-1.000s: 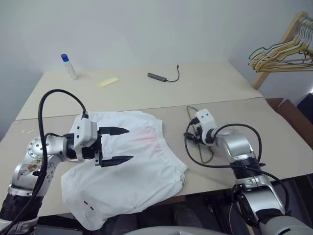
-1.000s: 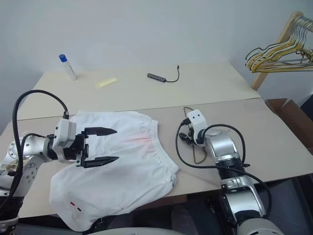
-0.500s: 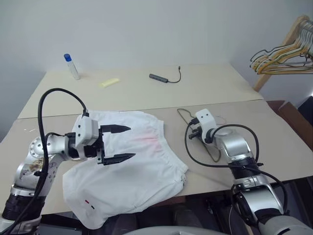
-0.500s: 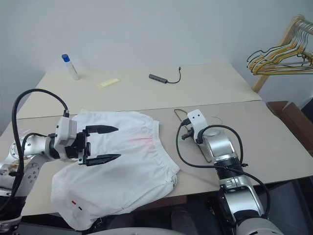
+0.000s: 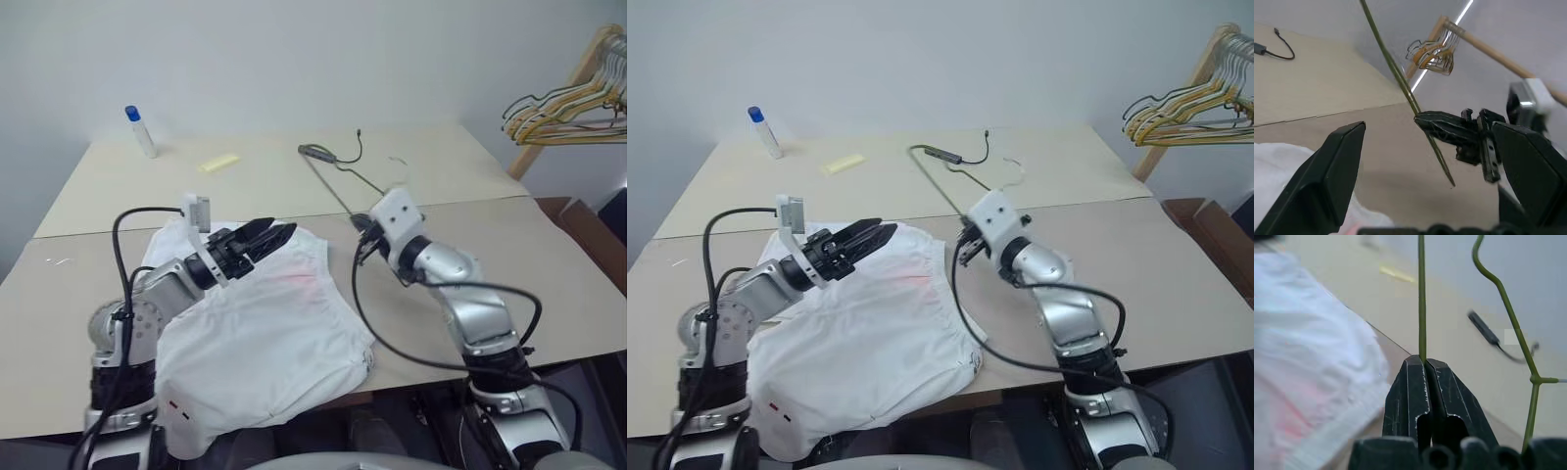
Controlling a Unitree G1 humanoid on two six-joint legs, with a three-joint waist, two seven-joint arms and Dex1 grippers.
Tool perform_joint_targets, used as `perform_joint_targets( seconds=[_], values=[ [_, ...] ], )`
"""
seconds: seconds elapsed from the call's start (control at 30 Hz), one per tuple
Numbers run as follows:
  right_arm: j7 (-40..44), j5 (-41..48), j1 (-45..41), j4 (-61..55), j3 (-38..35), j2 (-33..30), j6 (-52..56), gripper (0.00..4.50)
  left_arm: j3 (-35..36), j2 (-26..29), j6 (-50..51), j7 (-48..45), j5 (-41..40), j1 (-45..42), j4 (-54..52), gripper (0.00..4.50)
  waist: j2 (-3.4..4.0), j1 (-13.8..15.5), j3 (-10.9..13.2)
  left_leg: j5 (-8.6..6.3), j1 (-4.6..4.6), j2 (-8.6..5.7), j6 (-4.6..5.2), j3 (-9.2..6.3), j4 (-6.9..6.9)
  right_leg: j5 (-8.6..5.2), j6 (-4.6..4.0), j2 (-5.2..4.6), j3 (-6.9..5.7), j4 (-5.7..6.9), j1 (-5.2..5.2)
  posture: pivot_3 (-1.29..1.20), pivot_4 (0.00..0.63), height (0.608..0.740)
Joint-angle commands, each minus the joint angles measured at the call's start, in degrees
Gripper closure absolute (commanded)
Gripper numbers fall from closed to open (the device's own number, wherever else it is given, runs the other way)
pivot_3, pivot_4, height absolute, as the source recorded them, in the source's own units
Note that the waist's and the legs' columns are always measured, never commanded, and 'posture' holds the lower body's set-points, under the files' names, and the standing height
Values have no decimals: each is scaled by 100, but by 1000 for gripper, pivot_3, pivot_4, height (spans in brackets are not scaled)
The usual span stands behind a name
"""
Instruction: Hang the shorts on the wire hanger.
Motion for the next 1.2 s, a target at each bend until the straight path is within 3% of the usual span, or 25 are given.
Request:
perform_joint_targets(
  seconds=[0.03,0.17,0.27,0.67,0.87,1.0,1.1,1.2],
  values=[
    [-44,-92,63,-320,94,104,-581,4482,323,-250,-84,521,-447,-370,-54,0,-9,16,5,1,0,-2,-1,0,0,0,0,0,0,0,1,-2,0,740],
    [-39,-90,183,-380,183,215,-838,4482,298,-388,-197,705,-401,-508,-18,0,-10,22,6,2,1,-5,-3,2,0,2,-2,1,1,-3,1,-11,0,740],
    [-35,-187,208,-310,216,194,-925,4500,375,-502,-145,929,-579,-568,89,594,-11,5,7,2,1,-5,-3,3,0,2,-3,2,1,-5,1,-20,0,740],
    [-65,-740,288,-87,372,86,-1800,4500,313,-729,-181,1368,-480,-776,405,4430,-20,-33,12,3,1,-7,-5,3,0,3,-4,3,2,-10,3,-31,0,740],
    [7,-816,296,-25,377,87,-1859,4500,184,-666,-331,1178,-237,-736,299,4472,-20,-38,12,3,1,-6,-6,2,0,3,-5,4,2,-10,3,-30,0,740],
    [-61,-1002,219,83,354,57,-1983,3452,89,-644,-576,999,64,-685,206,4500,-22,-37,14,4,1,-7,-6,2,0,3,-5,4,2,-11,4,-27,0,740],
    [-59,-988,173,135,283,73,-2069,2359,29,-471,-756,696,317,-655,173,4500,-23,-39,14,4,2,-7,-6,3,0,3,-5,4,2,-11,4,-29,0,740],
    [197,93,301,-285,-240,322,-1223,1360,137,-141,-922,269,489,-777,422,4500,-24,-41,17,4,2,-6,-6,2,0,3,-5,6,1,-11,4,-27,0,740]
  ],
)
